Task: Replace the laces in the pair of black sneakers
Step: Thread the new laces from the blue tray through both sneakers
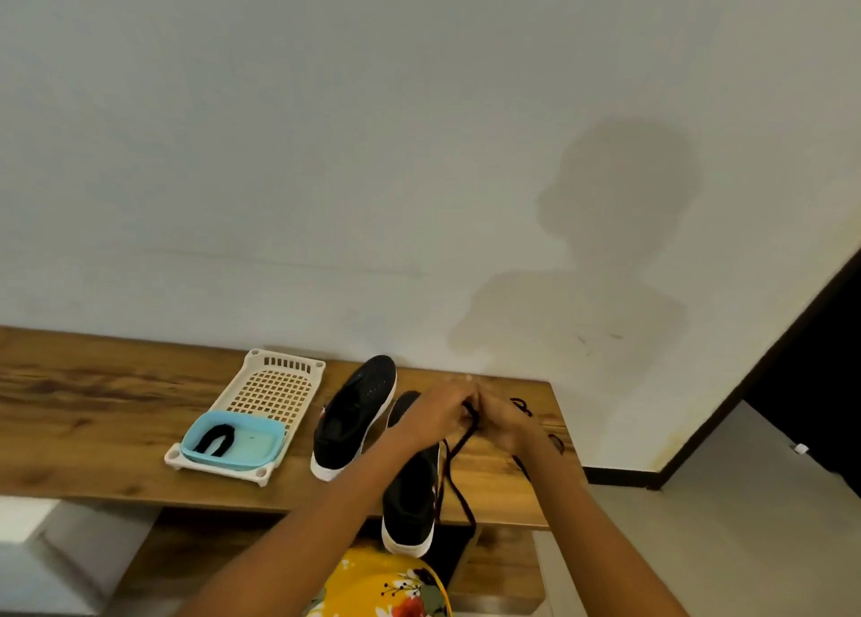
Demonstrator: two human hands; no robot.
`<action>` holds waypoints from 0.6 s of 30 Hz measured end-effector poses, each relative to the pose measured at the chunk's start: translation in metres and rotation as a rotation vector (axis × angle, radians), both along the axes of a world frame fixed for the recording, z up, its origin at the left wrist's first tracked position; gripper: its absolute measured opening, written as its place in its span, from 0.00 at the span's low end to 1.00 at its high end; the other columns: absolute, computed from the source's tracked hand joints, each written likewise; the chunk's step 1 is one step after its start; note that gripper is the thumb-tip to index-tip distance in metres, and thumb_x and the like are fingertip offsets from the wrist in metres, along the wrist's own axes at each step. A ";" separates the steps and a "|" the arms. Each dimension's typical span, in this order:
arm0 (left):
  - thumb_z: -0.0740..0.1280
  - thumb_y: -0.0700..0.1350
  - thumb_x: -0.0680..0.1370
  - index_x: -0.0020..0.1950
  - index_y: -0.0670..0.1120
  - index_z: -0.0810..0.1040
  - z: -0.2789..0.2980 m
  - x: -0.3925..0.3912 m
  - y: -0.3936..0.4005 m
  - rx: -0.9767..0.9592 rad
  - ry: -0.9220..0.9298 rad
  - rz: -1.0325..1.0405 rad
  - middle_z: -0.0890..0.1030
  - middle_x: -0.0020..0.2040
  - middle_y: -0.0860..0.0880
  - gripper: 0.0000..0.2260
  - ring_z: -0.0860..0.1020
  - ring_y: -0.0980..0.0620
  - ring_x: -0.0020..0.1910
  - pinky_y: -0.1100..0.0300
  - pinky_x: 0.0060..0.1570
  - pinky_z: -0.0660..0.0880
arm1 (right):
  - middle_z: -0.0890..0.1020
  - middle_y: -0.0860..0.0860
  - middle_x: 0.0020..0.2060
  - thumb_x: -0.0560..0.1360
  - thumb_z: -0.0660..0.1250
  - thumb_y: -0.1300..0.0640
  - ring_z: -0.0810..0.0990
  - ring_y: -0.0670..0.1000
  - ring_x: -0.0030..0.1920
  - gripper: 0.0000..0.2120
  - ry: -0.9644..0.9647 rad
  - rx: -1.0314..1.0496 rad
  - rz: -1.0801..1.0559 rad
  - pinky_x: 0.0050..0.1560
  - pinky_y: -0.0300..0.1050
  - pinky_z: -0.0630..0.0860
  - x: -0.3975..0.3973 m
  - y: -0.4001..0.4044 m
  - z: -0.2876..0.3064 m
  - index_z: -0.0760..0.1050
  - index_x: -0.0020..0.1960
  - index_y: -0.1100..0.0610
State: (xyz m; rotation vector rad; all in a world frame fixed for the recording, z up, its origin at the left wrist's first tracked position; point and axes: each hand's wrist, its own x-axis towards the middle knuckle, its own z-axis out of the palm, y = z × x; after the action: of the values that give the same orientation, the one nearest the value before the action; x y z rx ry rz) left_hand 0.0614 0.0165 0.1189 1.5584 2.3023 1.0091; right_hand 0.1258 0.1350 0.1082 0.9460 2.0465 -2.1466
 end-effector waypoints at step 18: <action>0.62 0.49 0.79 0.46 0.45 0.70 -0.120 -0.076 -0.005 -0.251 -0.510 0.611 0.77 0.46 0.45 0.08 0.76 0.49 0.45 0.54 0.48 0.73 | 0.66 0.48 0.27 0.82 0.52 0.46 0.64 0.45 0.26 0.21 -0.042 0.337 -0.058 0.29 0.41 0.60 -0.048 -0.013 -0.089 0.66 0.33 0.54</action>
State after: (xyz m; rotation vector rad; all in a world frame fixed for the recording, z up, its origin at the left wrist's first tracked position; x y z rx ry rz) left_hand -0.0141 0.0114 -0.0009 0.4227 2.4172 1.0220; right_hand 0.0777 0.1223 0.0195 1.0833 2.4365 -1.8193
